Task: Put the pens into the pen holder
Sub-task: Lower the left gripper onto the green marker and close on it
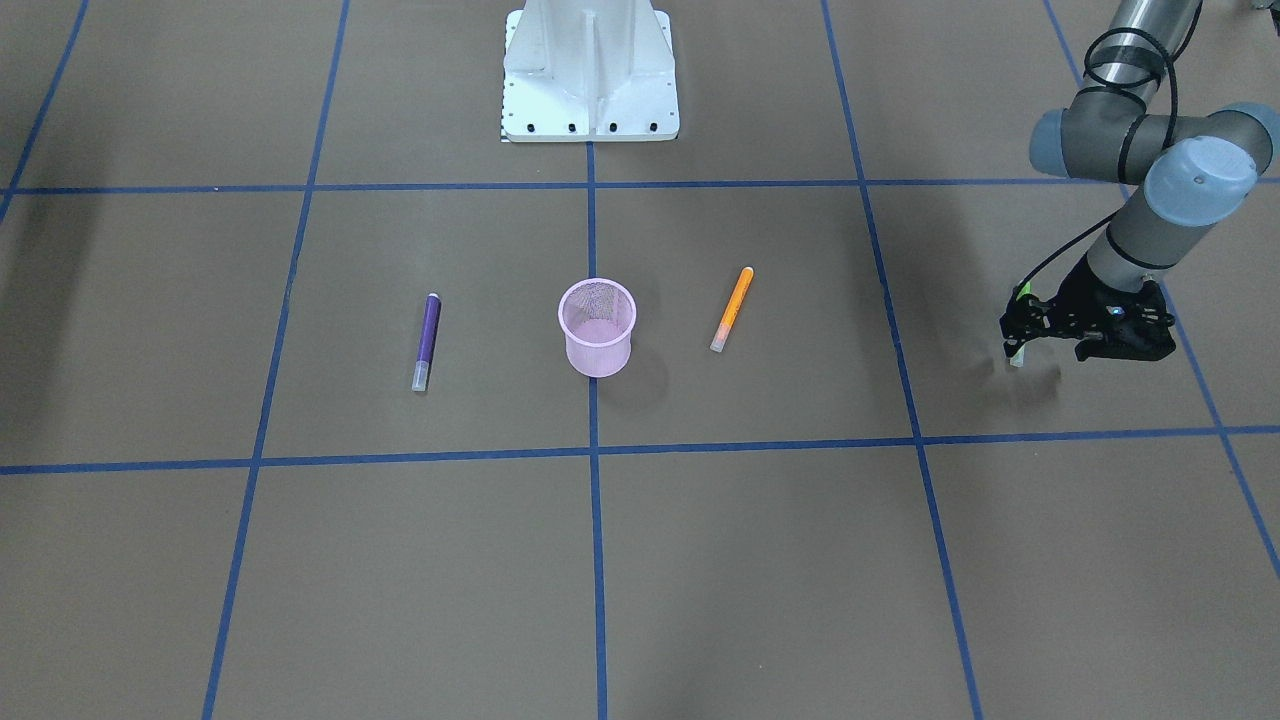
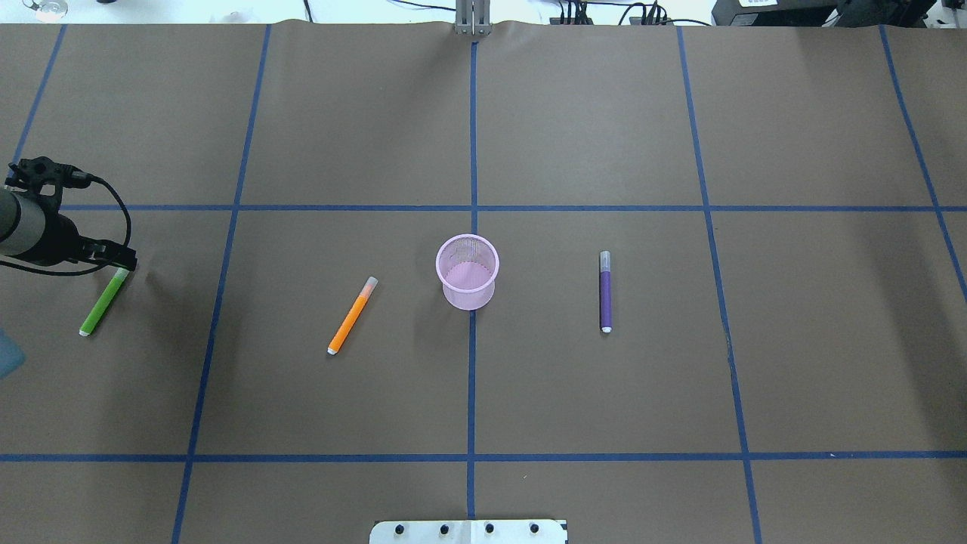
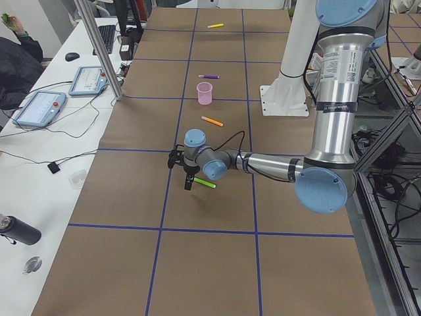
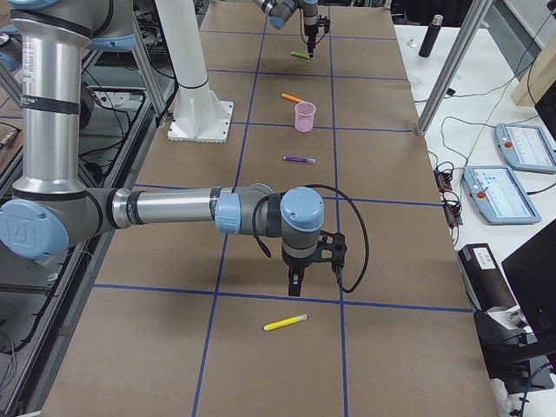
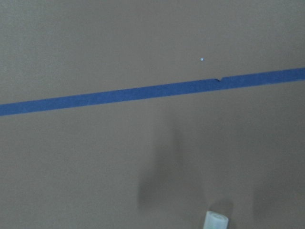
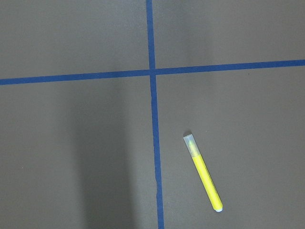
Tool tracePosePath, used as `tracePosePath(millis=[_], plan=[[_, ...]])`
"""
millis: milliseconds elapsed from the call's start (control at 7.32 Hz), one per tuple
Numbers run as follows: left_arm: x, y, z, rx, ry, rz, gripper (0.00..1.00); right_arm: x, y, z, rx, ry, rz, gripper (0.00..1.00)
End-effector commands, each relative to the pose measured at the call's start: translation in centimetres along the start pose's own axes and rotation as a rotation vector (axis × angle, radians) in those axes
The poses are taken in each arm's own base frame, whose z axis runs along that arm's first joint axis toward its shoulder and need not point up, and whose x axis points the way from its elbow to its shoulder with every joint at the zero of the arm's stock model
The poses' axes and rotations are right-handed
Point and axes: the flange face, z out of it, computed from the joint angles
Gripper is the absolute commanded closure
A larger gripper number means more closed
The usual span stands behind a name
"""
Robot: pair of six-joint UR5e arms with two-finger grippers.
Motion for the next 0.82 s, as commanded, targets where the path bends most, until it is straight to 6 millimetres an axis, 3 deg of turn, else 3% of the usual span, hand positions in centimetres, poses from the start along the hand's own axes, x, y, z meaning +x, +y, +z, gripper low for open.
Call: tracePosePath(millis=[0, 273, 683], plan=[[1.14, 0.78, 0.62, -0.015, 0.007, 0.022, 0.03, 0.03, -0.06, 0.03, 0.000, 0.000, 0.001, 0.00], [1.25, 1.10, 0.27, -0.017, 0.010, 0.025, 0.14, 0.09, -0.05, 0.09, -0.003, 0.000, 0.005, 0.00], [1.14, 1.52, 0.55, -0.025, 0.006, 0.032, 0.41, 0.09, -0.12, 0.10, -0.003, 0.000, 0.005, 0.00]])
